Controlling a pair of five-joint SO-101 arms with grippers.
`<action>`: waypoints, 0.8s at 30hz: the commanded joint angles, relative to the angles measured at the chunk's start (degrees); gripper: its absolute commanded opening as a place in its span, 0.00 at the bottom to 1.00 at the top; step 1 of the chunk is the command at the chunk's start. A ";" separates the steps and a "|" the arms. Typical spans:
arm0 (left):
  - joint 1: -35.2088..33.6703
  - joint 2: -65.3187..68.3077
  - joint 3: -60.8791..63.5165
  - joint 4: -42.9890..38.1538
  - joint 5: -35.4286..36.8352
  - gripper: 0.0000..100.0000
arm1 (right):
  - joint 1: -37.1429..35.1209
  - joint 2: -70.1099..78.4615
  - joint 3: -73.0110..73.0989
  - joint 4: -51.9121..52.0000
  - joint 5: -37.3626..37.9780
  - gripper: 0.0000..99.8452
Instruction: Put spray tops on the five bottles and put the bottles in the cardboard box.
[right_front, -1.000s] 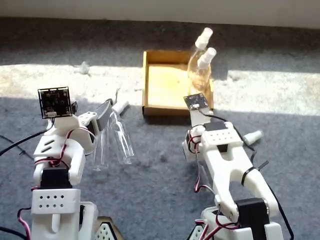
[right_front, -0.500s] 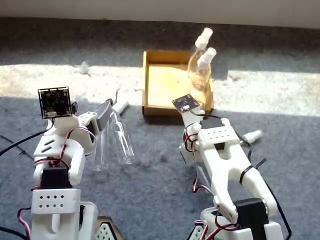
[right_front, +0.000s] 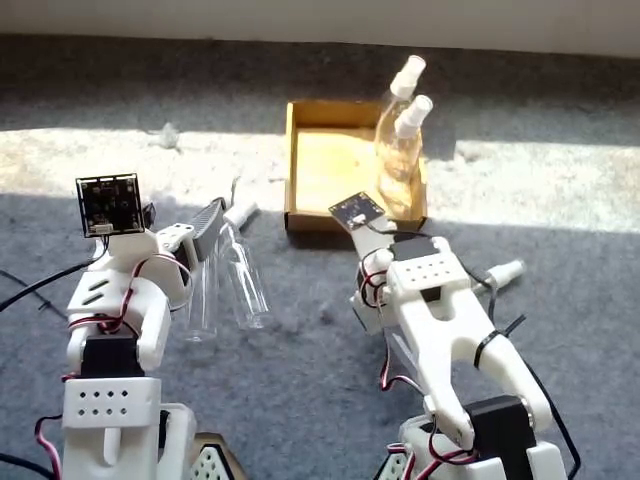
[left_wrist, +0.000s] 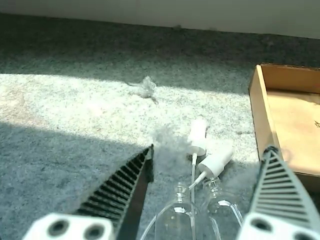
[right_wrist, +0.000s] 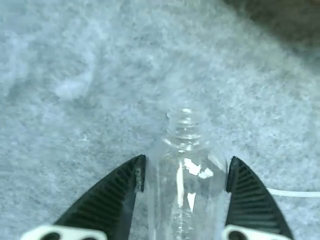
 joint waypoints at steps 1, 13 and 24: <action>0.84 -0.13 -0.48 -1.05 0.44 0.30 | -0.31 -1.36 -2.33 0.40 0.44 0.23; 0.84 -0.04 -0.48 -1.05 0.44 0.30 | -0.48 -1.36 -2.24 -3.56 0.44 0.23; 0.84 0.04 -0.48 -1.14 0.44 0.30 | -0.57 -1.45 -2.68 -3.56 0.26 0.29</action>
